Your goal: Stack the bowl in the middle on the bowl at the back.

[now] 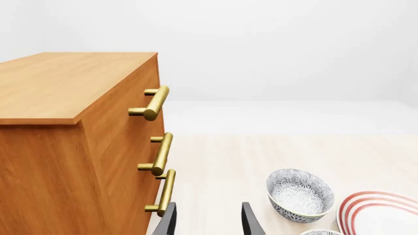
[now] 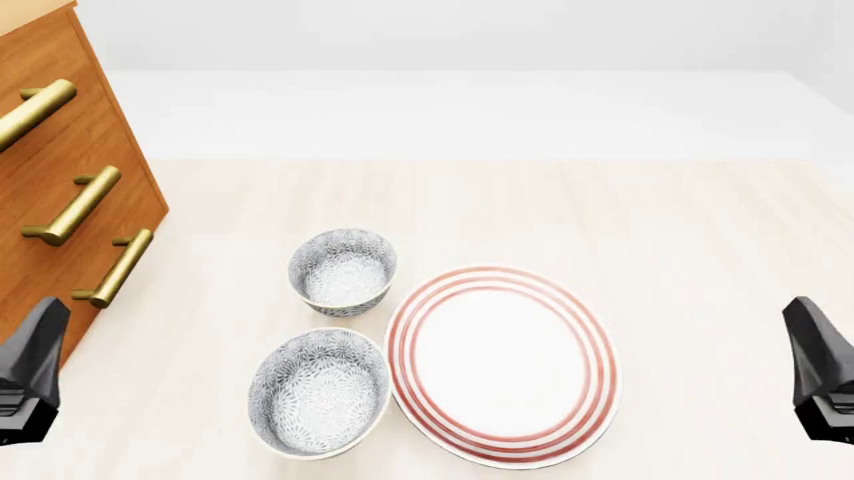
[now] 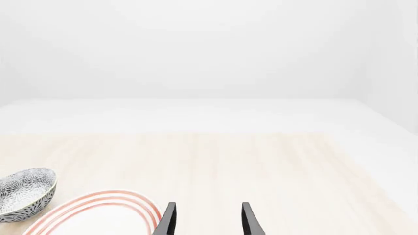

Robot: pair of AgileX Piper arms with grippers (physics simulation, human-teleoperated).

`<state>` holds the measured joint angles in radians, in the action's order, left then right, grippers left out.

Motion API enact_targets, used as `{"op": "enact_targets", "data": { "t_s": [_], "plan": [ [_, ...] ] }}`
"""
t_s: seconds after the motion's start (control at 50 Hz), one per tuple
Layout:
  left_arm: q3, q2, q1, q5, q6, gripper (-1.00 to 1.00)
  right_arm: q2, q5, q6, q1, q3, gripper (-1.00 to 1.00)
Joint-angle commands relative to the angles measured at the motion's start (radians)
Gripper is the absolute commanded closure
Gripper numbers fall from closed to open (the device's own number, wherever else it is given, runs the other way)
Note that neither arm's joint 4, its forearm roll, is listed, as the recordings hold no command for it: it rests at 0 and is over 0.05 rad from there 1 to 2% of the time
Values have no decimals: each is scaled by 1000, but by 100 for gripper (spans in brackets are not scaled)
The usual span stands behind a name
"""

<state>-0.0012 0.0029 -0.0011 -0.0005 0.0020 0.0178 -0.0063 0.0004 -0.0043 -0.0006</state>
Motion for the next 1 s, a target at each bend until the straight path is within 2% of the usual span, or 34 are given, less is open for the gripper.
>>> {"op": "enact_targets", "data": {
  "t_s": [0.02,0.2,0.26,0.36,0.38,0.4,0.42,0.46,0.52,0.58,0.68,0.82,0.84,0.88,1.0],
  "plan": [
    [-2,11,-3,-3,7,-100,42,-16,1,-12,-1,-100],
    [-1,25,-4,-10,7,-100,47,-24,5,-17,0,-100],
    [-1,79,10,-47,-12,-100,43,-21,7,-20,0,-100],
    [-10,62,-21,-29,5,-100,41,-21,9,-23,0,-100],
    [-36,72,27,-22,-50,-100,44,-27,9,-25,0,-100],
    [-36,72,27,-22,-50,-100,44,-27,9,-25,0,-100],
    [-67,71,19,8,-74,-100,30,-23,10,-31,-1,-100],
    [-85,55,13,35,-82,-100,27,-21,11,-32,-1,-100],
    [-165,32,-40,123,-76,-100,26,-23,13,-34,-1,-100],
    [-246,55,-40,182,-93,-100,34,-32,16,-31,-1,-100],
    [-323,52,-92,278,-51,-100,26,-25,18,-31,-1,-100],
    [-439,131,-155,431,-57,-100,11,-13,26,-31,-3,-100],
    [-451,139,-160,447,-44,-100,11,-13,26,-31,-3,-100],
    [-463,161,-158,459,-62,-100,11,-14,27,-30,-3,-100],
    [-551,306,-191,543,-30,-100,10,-13,26,-26,-3,-100]
  ]
}}
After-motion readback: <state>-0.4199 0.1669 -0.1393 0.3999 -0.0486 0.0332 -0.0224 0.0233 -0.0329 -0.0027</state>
